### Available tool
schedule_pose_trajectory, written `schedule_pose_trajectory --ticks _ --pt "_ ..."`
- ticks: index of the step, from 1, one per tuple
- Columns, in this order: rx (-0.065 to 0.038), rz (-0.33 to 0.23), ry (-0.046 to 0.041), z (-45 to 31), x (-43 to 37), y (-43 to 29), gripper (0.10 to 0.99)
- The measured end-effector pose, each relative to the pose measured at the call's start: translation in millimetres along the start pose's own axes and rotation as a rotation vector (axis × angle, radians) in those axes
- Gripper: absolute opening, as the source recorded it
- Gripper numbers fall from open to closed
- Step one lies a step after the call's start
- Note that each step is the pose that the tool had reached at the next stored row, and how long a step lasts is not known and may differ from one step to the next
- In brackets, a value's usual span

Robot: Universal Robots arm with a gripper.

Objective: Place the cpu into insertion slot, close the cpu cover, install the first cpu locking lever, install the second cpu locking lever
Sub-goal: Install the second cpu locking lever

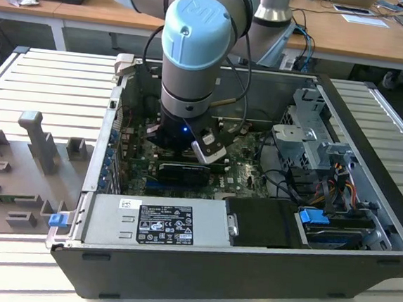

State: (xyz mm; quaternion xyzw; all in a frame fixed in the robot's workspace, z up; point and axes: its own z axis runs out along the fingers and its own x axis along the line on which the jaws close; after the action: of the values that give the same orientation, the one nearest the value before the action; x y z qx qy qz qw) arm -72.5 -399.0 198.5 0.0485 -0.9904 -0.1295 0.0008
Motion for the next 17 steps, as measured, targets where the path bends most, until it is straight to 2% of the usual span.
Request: schedule_pose_trajectory --ticks 7,10,11,12,17 --pt "-0.013 0.0 -0.001 5.8 1.3 1.2 0.106" --pt "-0.014 0.0 -0.0014 5.8 2.1 1.3 0.106" --pt "-0.014 0.0 -0.0017 5.1 2.3 1.6 0.106" --pt "-0.014 0.0 -0.0014 -0.5 3.0 3.2 0.106" --pt "-0.014 -0.001 -0.0012 -9.8 3.0 7.1 0.106"
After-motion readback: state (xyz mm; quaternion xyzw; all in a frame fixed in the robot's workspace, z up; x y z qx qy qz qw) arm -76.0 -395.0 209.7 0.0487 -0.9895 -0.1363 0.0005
